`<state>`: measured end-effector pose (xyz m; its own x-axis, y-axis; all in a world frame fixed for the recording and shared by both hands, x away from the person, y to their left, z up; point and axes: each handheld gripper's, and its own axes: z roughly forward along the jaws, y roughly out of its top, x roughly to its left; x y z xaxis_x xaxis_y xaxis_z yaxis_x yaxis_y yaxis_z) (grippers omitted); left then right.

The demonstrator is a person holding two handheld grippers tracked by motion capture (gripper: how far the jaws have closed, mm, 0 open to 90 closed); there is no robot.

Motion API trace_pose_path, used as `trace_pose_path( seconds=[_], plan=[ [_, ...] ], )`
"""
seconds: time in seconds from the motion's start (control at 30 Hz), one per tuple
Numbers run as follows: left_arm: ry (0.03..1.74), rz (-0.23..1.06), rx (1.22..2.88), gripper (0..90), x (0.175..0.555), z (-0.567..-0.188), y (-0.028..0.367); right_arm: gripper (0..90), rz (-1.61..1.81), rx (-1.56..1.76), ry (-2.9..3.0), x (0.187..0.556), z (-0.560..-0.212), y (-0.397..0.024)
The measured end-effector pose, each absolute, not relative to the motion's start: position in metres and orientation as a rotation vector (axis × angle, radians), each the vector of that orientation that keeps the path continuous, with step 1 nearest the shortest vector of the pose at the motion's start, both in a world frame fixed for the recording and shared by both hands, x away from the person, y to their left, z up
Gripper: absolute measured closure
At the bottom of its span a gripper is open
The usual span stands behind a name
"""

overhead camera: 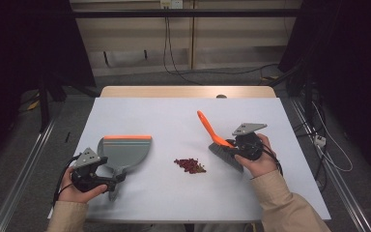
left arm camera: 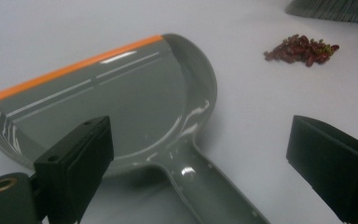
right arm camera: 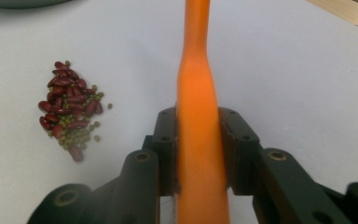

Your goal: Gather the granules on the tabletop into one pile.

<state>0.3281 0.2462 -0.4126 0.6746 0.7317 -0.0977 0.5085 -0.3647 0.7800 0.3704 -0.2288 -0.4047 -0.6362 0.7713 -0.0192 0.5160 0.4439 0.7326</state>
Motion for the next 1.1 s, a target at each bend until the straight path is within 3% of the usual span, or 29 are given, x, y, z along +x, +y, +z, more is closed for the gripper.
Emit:
trace_pose_path(
  seconds=[0.83, 1.1],
  plan=[
    [1.102, 0.34, 2.085, 13.6, 0.323, -0.431, 0.252, 70.0, 1.028, 1.057, 2.358, 0.369, -0.408, -0.228],
    [1.153, 0.367, 2.073, 25.3, 0.325, -0.431, 0.256, 69.8, 1.033, 1.061, 2.351, 0.369, -0.409, -0.229]
  ],
)
